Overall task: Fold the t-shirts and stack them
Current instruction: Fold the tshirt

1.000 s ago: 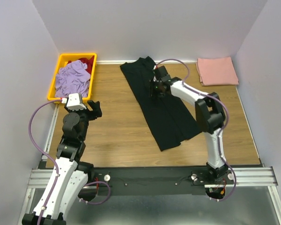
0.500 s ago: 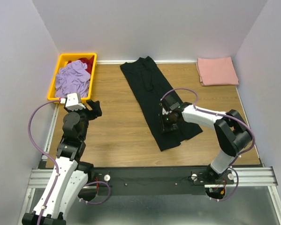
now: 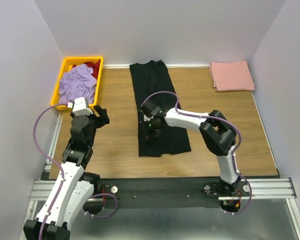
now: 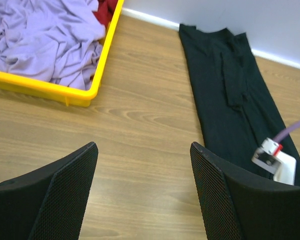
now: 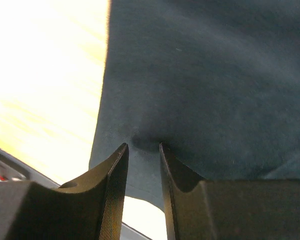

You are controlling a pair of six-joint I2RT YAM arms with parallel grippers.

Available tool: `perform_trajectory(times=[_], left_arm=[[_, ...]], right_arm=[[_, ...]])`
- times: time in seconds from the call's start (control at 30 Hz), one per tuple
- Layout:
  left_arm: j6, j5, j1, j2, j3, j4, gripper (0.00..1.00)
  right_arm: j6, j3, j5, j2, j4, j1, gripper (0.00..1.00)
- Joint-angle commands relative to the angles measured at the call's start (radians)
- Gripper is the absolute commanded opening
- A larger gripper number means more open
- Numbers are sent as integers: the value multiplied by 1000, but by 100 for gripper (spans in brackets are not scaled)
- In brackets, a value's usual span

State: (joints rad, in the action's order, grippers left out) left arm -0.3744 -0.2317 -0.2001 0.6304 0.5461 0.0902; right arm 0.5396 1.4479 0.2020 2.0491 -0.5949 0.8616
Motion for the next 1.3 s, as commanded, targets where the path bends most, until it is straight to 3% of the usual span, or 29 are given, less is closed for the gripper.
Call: perform_trajectory(times=[0.0,0.23,0.47,0.57,0.77,1.27], left_arm=[[-3,0,2,3,23,17,82],[-77,96,2,51,73,92,82],[-92,339,-10,234,227,389,82],[-118,411,-50,279,226,480,82],[-198,428,-148,272,176,494,82],[-279,353,-380,482,167,459,82]], right_arm=[[17,81,22,103,3,20,39],[-15,158,-93,-21,-51,17,46],[3,-148,-228,-300,-88,-41,53],[17,-306,-272,-438,-101,-107,56],[16,-544,-277,-604,-108,-272,57],[-7,-623,-177,-532,-46,-289,52]])
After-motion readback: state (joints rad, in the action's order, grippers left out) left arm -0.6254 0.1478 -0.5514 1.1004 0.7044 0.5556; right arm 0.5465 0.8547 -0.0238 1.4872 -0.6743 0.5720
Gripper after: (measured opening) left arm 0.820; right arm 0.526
